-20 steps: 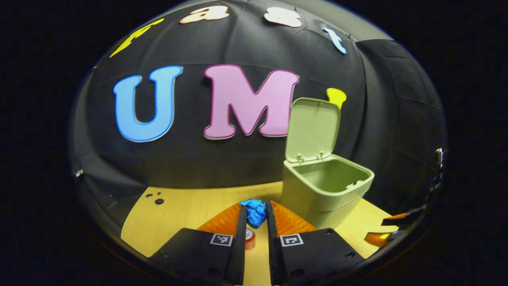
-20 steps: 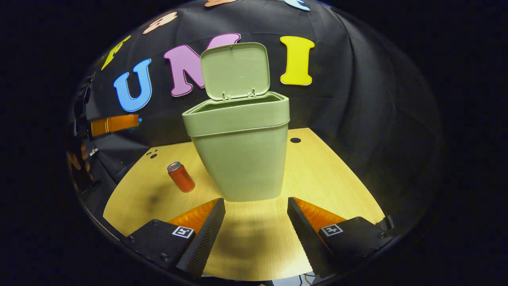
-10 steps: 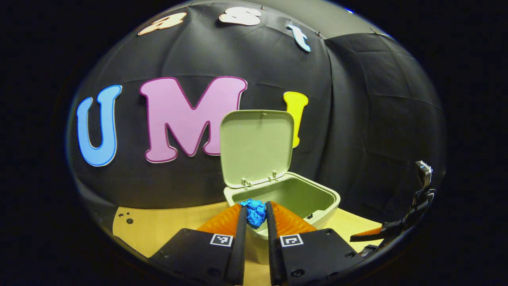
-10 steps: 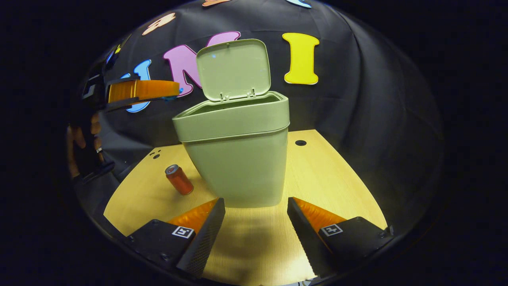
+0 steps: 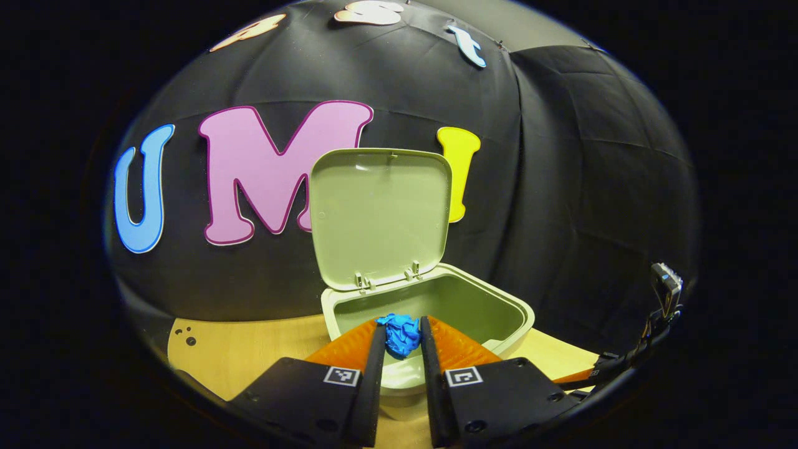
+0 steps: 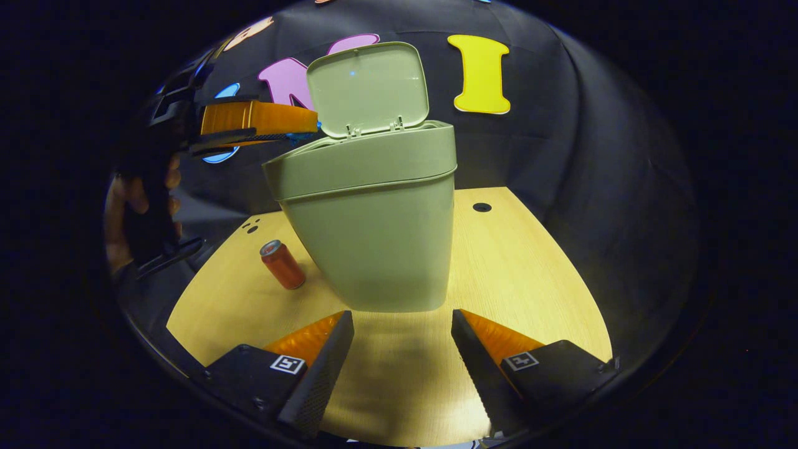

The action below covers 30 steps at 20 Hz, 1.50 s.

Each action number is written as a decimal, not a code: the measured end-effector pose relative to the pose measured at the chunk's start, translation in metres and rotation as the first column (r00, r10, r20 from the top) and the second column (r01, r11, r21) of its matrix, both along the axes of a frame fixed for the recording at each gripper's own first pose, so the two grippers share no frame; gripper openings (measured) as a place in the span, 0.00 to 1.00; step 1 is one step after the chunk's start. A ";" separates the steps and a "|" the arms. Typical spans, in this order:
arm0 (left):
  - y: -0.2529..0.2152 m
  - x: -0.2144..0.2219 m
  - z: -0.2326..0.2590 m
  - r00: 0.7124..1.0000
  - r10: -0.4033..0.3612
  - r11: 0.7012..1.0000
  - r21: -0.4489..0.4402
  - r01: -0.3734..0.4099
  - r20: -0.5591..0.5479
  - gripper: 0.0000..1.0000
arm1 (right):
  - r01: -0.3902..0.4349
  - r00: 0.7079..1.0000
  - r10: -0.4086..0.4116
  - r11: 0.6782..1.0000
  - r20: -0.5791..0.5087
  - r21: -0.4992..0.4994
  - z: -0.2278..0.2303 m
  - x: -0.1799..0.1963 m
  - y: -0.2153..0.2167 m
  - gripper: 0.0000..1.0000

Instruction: Press the lid of the desktop garbage bin to open it, pick up the crumpled paper on the desktop and throw it into the bin, then pick up the pop can on the desktop and drop it into the bin, and finally close the garbage bin lid.

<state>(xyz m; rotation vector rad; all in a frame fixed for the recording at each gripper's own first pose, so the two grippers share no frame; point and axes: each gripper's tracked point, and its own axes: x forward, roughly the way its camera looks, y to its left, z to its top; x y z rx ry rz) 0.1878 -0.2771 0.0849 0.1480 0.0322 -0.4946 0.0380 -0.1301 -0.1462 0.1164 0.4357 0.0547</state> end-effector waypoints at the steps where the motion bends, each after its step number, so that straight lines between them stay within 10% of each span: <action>1: 0.000 0.002 -0.001 1.000 -0.005 1.000 -0.001 0.005 -0.002 0.42 | 0.004 1.000 -0.004 1.000 -0.001 0.003 0.000 0.001 0.002 0.99; 5: 0.013 0.003 0.009 0.999 0.002 1.000 -0.013 -0.002 0.033 1.00 | -0.001 1.000 0.001 1.000 -0.017 -0.015 -0.002 0.004 0.013 0.99; 13: 0.125 -0.016 0.014 0.978 0.191 0.979 -0.093 -0.183 0.087 0.96 | -0.140 0.990 0.137 0.987 -0.037 -0.075 -0.010 0.001 0.075 1.00; 19: 0.251 -0.054 -0.030 0.902 0.432 0.899 -0.093 -0.428 0.026 0.96 | -0.283 0.958 0.278 0.955 -0.074 -0.085 -0.023 0.001 0.141 1.00; 30: 0.372 -0.123 -0.105 0.834 0.544 0.834 -0.048 -0.549 -0.093 0.96 | -0.339 0.941 0.336 0.932 -0.046 -0.127 -0.014 0.070 0.243 0.99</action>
